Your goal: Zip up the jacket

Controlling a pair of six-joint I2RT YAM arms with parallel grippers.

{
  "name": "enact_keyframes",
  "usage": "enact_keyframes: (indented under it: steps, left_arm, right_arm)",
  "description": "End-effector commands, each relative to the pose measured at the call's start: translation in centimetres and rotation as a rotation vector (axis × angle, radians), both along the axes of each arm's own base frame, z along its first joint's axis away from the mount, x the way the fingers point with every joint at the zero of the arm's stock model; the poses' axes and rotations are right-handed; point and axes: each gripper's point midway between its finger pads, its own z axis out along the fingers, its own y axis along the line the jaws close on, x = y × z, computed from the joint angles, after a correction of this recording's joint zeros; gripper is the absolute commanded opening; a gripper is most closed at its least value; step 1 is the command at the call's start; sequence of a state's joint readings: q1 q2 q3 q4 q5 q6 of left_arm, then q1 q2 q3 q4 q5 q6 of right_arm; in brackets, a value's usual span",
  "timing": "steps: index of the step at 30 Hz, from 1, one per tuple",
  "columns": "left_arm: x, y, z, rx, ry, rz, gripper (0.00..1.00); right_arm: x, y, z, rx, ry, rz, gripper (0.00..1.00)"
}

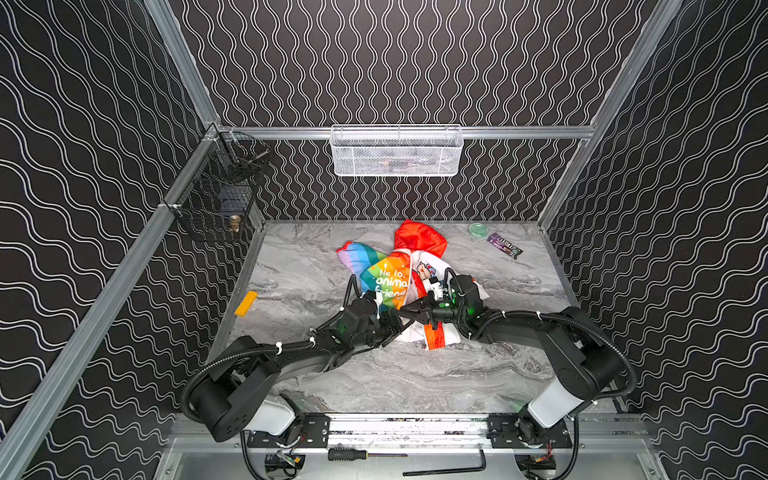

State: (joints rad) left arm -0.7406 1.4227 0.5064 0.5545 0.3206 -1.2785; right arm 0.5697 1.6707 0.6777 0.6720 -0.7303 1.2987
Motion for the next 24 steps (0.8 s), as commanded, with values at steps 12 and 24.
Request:
enact_keyframes:
  steps: [12, 24]
  left_arm:
    - [2.0, 1.1, 2.9, -0.015, -0.141, 0.076, 0.68]
    - [2.8, 2.5, 2.7, 0.034, -0.16, 0.081, 0.65]
  right_arm:
    - [-0.8, -0.3, 2.0, 0.028, -0.027, 0.008, 0.0]
    - [-1.0, -1.1, 1.6, -0.032, -0.039, 0.009, 0.0]
